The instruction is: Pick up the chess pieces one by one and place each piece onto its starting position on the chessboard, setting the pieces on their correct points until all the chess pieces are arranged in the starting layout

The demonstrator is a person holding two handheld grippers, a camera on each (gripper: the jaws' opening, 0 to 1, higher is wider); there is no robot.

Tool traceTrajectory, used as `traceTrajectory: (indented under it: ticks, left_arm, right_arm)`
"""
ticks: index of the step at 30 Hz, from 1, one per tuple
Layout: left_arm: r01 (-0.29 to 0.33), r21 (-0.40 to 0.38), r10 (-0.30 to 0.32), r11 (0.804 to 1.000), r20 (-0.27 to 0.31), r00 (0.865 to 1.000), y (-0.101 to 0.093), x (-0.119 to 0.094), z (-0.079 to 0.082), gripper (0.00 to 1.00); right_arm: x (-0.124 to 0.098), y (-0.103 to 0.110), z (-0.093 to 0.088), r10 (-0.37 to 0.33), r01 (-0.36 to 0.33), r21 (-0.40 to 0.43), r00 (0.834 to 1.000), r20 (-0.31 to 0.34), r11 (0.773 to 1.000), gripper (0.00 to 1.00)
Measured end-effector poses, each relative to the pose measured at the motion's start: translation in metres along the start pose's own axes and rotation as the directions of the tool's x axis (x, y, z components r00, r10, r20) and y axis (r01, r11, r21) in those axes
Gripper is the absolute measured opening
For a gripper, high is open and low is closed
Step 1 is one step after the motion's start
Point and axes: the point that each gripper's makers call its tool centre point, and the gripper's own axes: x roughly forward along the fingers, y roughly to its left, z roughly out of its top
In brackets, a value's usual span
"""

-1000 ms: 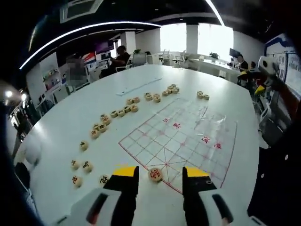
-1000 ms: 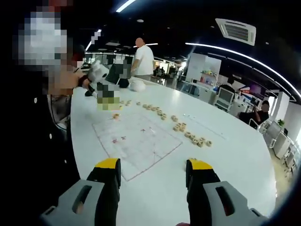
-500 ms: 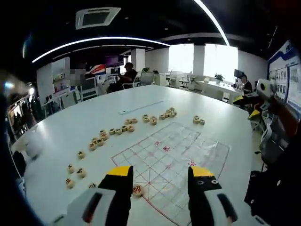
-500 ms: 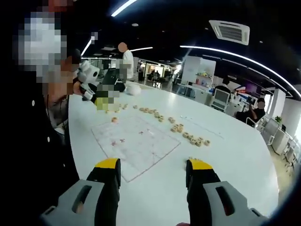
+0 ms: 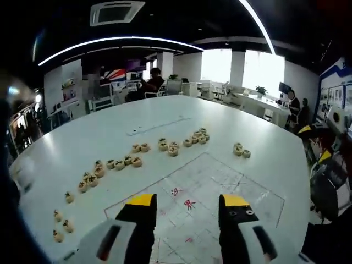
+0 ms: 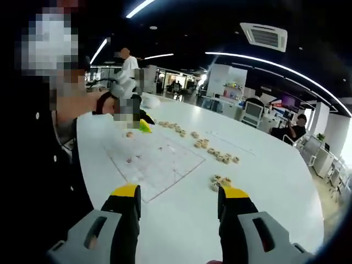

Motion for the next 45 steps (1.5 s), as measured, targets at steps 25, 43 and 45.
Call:
traceTrajectory:
  ticks: [25,43,45]
  left_arm:
    - [-0.171,0.023,0.173,0.985,-0.072,0.982,0.017,0.150,0.044,0.35]
    - [-0.215,-0.087,0.208,0.973,-0.087,0.974,0.026,0.167,0.035,0.22]
    - [-0.222,-0.097,0.214,0.970,-0.086,0.973,0.027,0.166,0.035,0.21]
  right_arm:
    - [-0.031,-0.014,-0.024,-0.132,0.133,0.036,0.991,-0.027,0.990,0.59]
    - [-0.038,-0.023,-0.028,-0.151,0.152,0.057,0.988,-0.011,0.987,0.59]
    - [-0.039,-0.023,-0.029,-0.154,0.154,0.059,0.988,-0.009,0.986,0.59]
